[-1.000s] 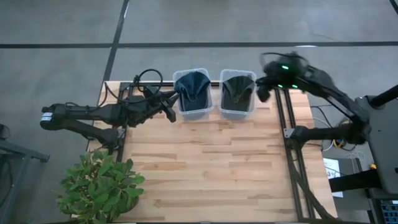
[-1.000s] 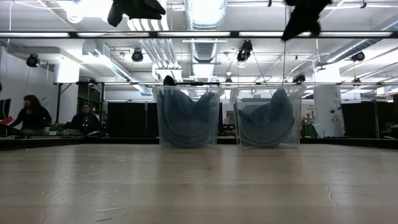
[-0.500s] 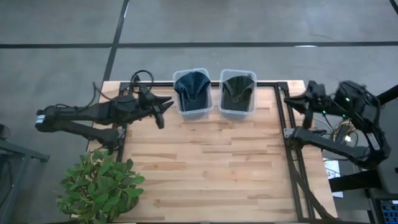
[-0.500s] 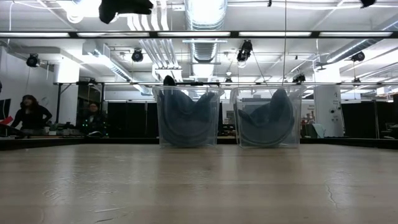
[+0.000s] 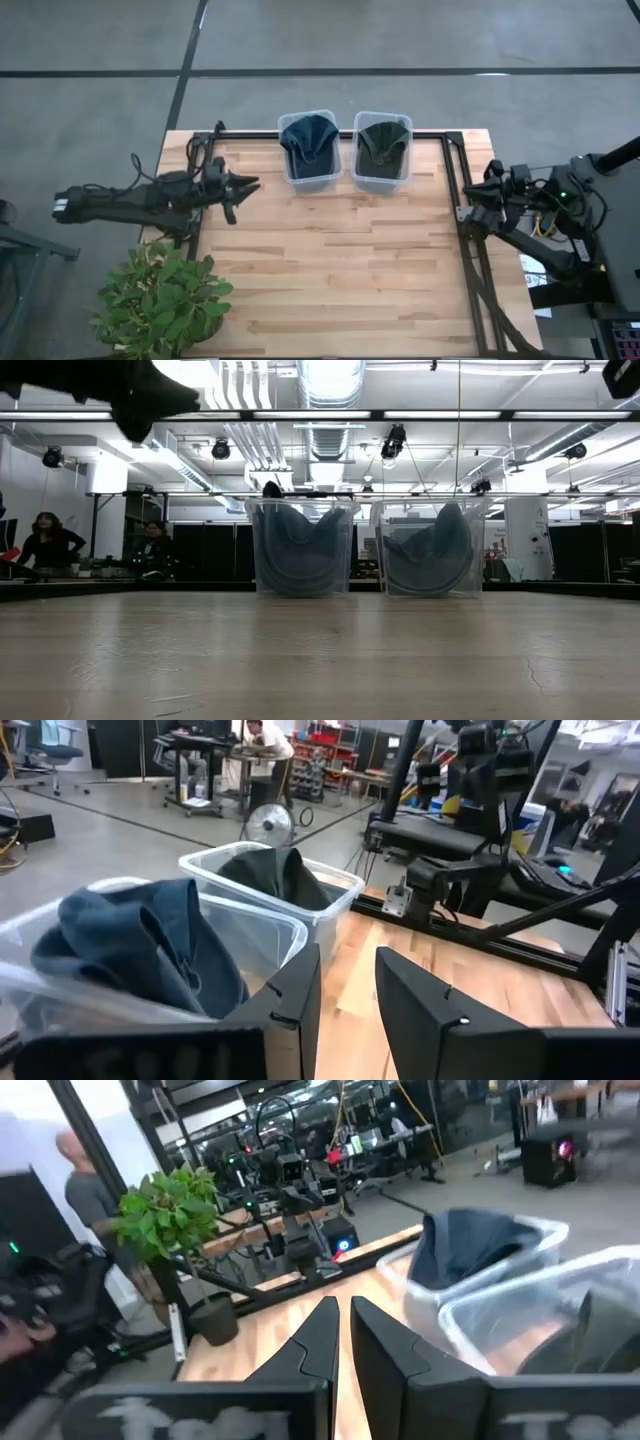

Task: Pick & Place hat
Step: Return to Home Position

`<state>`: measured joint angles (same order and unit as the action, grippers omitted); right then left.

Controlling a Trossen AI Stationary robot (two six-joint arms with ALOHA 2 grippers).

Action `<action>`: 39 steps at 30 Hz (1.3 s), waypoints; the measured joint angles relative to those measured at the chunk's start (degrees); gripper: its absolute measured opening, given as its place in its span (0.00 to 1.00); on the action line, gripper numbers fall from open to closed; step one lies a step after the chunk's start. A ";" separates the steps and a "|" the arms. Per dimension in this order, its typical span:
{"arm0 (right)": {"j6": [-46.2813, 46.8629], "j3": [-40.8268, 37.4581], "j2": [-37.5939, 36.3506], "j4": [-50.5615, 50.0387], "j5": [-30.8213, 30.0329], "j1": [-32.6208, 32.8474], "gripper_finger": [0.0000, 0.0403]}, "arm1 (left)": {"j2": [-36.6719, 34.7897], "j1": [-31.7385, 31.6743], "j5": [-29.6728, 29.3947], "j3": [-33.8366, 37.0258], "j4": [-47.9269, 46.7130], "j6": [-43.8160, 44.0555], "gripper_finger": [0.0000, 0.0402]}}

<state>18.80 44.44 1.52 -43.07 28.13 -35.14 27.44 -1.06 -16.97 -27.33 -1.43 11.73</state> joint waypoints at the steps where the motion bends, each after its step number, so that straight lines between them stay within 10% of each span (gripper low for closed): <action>1: 1.69 -0.95 -1.05 -0.04 -0.01 0.00 0.07 | -1.05 0.00 0.03 1.78 1.04 0.41 0.23; 21: 0.62 -16.89 -1.46 16.28 15.40 0.02 0.07 | -24.46 0.00 -0.01 21.30 4.31 3.35 0.23; 39: 0.11 -26.32 -1.46 20.39 -8.86 0.00 0.07 | -27.07 0.00 -3.48 23.82 -4.62 7.77 0.23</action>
<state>18.91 18.12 0.05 -22.68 19.27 -35.14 0.37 -1.06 -20.44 -3.51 -6.04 19.50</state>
